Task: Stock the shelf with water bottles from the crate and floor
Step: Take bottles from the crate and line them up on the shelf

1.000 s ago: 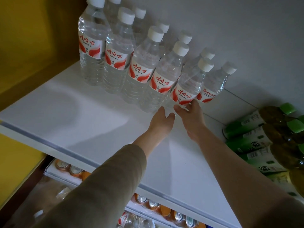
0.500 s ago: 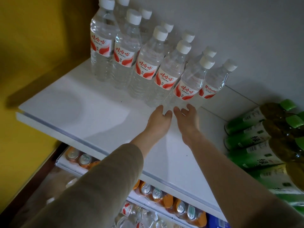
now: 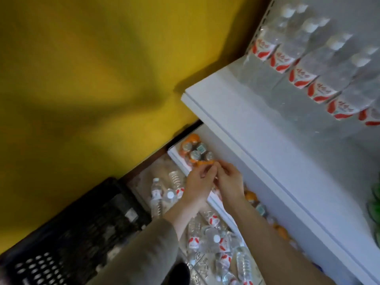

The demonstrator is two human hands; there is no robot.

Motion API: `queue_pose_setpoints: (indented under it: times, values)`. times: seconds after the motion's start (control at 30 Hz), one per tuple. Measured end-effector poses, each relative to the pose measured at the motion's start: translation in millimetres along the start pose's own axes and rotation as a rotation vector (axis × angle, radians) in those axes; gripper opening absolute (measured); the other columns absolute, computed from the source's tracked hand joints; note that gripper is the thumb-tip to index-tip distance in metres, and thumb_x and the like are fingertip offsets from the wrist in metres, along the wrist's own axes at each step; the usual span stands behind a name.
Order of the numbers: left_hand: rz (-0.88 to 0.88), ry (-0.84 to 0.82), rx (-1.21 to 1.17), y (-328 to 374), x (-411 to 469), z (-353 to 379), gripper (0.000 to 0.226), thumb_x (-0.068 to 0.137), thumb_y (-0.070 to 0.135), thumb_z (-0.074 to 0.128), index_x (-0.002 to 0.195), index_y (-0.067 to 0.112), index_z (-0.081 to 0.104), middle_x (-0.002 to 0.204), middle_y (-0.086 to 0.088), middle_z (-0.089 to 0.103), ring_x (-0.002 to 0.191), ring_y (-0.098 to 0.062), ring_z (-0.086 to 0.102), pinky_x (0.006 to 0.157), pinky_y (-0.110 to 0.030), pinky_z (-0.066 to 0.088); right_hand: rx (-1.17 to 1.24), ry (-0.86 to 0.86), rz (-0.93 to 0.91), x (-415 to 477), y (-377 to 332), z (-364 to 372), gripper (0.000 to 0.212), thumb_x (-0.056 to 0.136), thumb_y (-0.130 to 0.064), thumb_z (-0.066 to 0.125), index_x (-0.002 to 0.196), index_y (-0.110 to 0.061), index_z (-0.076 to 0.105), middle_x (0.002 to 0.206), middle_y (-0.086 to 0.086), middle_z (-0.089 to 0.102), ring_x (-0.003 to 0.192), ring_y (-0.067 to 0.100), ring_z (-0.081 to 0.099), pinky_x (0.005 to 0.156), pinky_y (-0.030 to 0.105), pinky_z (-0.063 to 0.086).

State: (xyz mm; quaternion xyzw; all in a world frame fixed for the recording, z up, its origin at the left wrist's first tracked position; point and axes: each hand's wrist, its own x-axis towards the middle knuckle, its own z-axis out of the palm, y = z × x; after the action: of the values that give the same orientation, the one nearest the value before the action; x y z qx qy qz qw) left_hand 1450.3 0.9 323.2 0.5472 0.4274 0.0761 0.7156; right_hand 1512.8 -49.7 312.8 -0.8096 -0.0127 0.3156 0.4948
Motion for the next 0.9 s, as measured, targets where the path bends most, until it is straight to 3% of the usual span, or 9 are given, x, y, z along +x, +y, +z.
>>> queue_pose_setpoints:
  times: [0.13, 0.23, 0.37, 0.43, 0.53, 0.6, 0.73, 0.77, 0.9]
  values:
    - [-0.187, 0.170, -0.040, -49.5, -27.6, -93.4, 0.023, 0.094, 0.017, 0.047, 0.076, 0.016, 0.060, 0.067, 0.002, 0.056, 0.076, -0.020, 0.057, 0.060, -0.020, 0.046, -0.050, -0.189, 0.086, -42.1, 34.4, 80.9, 0.024, 0.088, -0.023, 0.060, 0.106, -0.008, 0.066, 0.098, 0.010, 0.069, 0.094, 0.026, 0.065, 0.091, 0.045, 0.052]
    - [-0.282, 0.270, -0.029, -98.4, -46.9, -163.6, 0.018, 0.094, 0.016, 0.047, 0.096, 0.006, 0.062, 0.087, -0.007, 0.061, 0.091, -0.026, 0.058, 0.080, -0.030, 0.048, -0.072, -0.288, 0.155, -74.0, 64.6, 134.3, 0.020, 0.090, -0.020, 0.059, 0.107, -0.010, 0.062, 0.094, 0.006, 0.065, 0.093, 0.024, 0.062, 0.093, 0.043, 0.049]
    - [-0.430, 0.397, 0.026, -171.2, -69.9, -246.1, 0.027, 0.094, 0.021, 0.048, 0.069, 0.021, 0.056, 0.087, -0.007, 0.060, 0.086, -0.023, 0.059, 0.086, -0.036, 0.047, -0.102, -0.381, 0.282, -99.5, 117.5, 192.3, 0.016, 0.091, -0.016, 0.057, 0.099, -0.002, 0.060, 0.075, 0.003, 0.058, 0.078, 0.021, 0.055, 0.083, 0.045, 0.051]
    - [-0.462, 0.416, 0.027, -210.6, -78.6, -278.6, 0.018, 0.093, 0.020, 0.051, 0.083, 0.013, 0.064, 0.101, -0.009, 0.063, 0.098, -0.024, 0.059, 0.094, -0.035, 0.047, -0.138, -0.404, 0.324, -101.3, 147.7, 216.8, 0.028, 0.092, -0.014, 0.056, 0.104, 0.012, 0.056, 0.073, 0.009, 0.054, 0.070, 0.020, 0.052, 0.079, 0.045, 0.051]
    - [-0.503, 0.416, 0.092, -261.2, -85.4, -310.3, 0.025, 0.092, 0.018, 0.052, 0.105, 0.002, 0.065, 0.106, -0.013, 0.063, 0.096, -0.023, 0.057, 0.084, -0.026, 0.042, -0.248, -0.442, 0.324, -95.5, 190.8, 245.4, 0.030, 0.092, -0.010, 0.055, 0.110, 0.014, 0.052, 0.073, 0.011, 0.051, 0.065, 0.021, 0.048, 0.074, 0.044, 0.050]
    - [-0.523, 0.399, 0.144, -302.8, -80.1, -328.0, 0.025, 0.092, 0.018, 0.052, 0.105, 0.001, 0.065, 0.110, -0.015, 0.063, 0.104, -0.028, 0.058, 0.083, -0.028, 0.041, -0.389, -0.505, 0.253, -86.8, 227.9, 269.8, 0.031, 0.090, -0.013, 0.058, 0.113, 0.008, 0.056, 0.081, 0.012, 0.055, 0.074, 0.024, 0.054, 0.078, 0.040, 0.049]
    - [-0.547, 0.285, 0.371, -389.9, -51.9, -347.3, 0.018, 0.091, 0.019, 0.053, 0.093, 0.006, 0.065, 0.101, -0.017, 0.065, 0.103, -0.031, 0.059, 0.077, -0.027, 0.039, -0.702, -0.717, 0.082, -51.4, 303.2, 313.6, 0.011, 0.089, -0.012, 0.056, 0.079, -0.016, 0.058, 0.086, 0.005, 0.055, 0.081, 0.021, 0.052, 0.074, 0.026, 0.038]
    - [-0.541, 0.261, 0.408, -410.7, -43.7, -349.4, 0.020, 0.091, 0.019, 0.053, 0.098, 0.004, 0.065, 0.104, -0.019, 0.065, 0.104, -0.032, 0.059, 0.079, -0.028, 0.040, -0.792, -0.769, 0.039, -42.8, 319.8, 323.7, 0.006, 0.090, -0.011, 0.056, 0.087, -0.013, 0.059, 0.096, 0.008, 0.056, 0.093, 0.024, 0.054, 0.078, 0.025, 0.038]
    - [-0.535, 0.147, 0.555, -482.4, -8.1, -355.6, 0.032, 0.090, 0.018, 0.055, 0.119, 0.004, 0.055, 0.123, -0.017, 0.058, 0.116, -0.031, 0.053, 0.090, -0.029, 0.039, -1.123, -0.973, -0.091, -7.1, 375.6, 359.0, 0.043, 0.091, -0.013, 0.056, 0.131, -0.002, 0.046, 0.132, 0.016, 0.051, 0.123, 0.030, 0.048, 0.101, 0.031, 0.038]
